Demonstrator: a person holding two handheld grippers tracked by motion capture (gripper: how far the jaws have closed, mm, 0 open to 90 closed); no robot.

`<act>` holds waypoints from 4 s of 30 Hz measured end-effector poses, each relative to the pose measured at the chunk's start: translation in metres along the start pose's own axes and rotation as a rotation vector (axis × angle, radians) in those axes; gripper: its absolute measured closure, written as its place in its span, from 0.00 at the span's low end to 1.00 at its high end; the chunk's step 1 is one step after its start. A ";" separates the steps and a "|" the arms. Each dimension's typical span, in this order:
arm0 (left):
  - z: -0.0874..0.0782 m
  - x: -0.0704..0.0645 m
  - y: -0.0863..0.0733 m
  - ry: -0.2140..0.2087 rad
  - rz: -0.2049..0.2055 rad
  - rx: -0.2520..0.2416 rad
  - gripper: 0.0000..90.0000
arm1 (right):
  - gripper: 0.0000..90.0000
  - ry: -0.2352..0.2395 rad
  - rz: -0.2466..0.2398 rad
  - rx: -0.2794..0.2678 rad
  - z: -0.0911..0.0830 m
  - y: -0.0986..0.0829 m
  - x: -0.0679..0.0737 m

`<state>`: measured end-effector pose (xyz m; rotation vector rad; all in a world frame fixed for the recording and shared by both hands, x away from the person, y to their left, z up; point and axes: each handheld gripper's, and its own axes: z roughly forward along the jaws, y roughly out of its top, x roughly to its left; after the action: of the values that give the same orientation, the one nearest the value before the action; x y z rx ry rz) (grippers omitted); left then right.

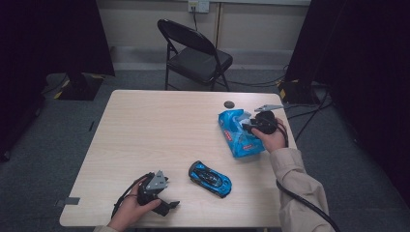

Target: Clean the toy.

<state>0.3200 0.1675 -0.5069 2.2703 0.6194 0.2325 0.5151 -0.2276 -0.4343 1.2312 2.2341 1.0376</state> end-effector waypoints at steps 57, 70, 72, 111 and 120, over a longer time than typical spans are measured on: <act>0.000 0.000 0.000 0.001 0.004 -0.002 0.06 | 1.00 0.082 0.104 -0.074 -0.065 0.031 0.016; 0.000 0.000 0.000 0.000 0.003 -0.002 0.06 | 1.00 0.092 0.105 -0.118 -0.084 0.042 0.016; 0.000 0.000 0.000 0.001 0.003 -0.003 0.06 | 1.00 0.100 0.104 -0.126 -0.086 0.042 0.018; 0.000 0.000 0.000 0.000 0.003 -0.003 0.06 | 1.00 0.277 0.044 -0.191 -0.115 0.044 0.072; 0.000 0.000 0.000 0.000 0.003 -0.002 0.06 | 1.00 0.334 0.011 -0.189 -0.110 0.038 0.095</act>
<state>0.3204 0.1675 -0.5069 2.2693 0.6148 0.2343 0.4154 -0.1811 -0.3316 1.0530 2.2995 1.5156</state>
